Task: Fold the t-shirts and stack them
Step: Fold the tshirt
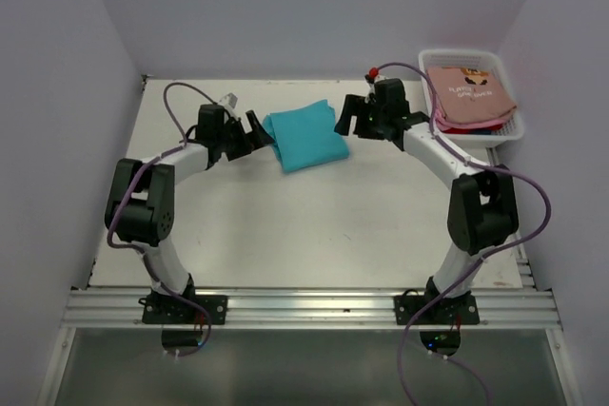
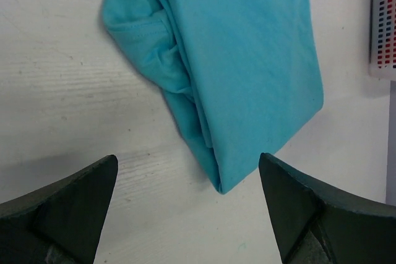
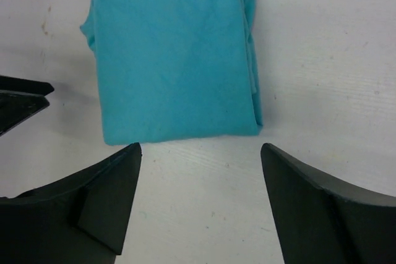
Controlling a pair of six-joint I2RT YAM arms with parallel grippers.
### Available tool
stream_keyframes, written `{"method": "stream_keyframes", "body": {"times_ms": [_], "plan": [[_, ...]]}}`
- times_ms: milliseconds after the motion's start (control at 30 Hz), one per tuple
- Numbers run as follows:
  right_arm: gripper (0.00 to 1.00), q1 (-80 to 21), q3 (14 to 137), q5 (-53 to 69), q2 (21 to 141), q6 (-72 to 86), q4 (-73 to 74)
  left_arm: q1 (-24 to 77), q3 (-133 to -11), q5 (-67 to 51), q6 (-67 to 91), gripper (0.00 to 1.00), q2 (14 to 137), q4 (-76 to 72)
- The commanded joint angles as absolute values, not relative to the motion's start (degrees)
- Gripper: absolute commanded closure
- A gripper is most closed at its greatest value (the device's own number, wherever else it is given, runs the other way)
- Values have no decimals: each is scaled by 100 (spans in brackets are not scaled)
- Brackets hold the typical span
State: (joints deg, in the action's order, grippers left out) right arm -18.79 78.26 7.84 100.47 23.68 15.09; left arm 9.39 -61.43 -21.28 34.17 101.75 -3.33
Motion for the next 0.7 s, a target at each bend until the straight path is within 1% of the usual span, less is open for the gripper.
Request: {"method": "stream_keyframes", "body": {"times_ms": [0, 33, 67, 233, 300, 433, 667], "plan": [[22, -1872, 8120, 1449, 10203, 2092, 1494, 940, -6117, -2452, 3603, 0, 10362, -1247], [47, -1863, 8234, 1598, 10465, 2074, 1529, 940, -6065, -2487, 3717, 0, 10484, -1492], [99, -1863, 8375, 1713, 10642, 2100, 1616, 940, -6038, -2496, 3761, 0, 10538, -1599], [100, -1863, 9139, 2135, 11476, 2338, 1678, 940, -6055, -2654, 4112, 0, 11064, -2248], [100, -1872, 9525, 2319, 11697, 2355, 1828, 940, -6265, -2681, 4201, 0, 11293, -2276], [100, -1863, 9949, 2382, 12049, 2355, 1969, 967, -6793, -2585, 4298, 0, 11916, -1987], [100, -1872, 10914, 2373, 12866, 2320, 2443, 1204, -7725, -2320, 4385, 0, 12664, -1371]]}}
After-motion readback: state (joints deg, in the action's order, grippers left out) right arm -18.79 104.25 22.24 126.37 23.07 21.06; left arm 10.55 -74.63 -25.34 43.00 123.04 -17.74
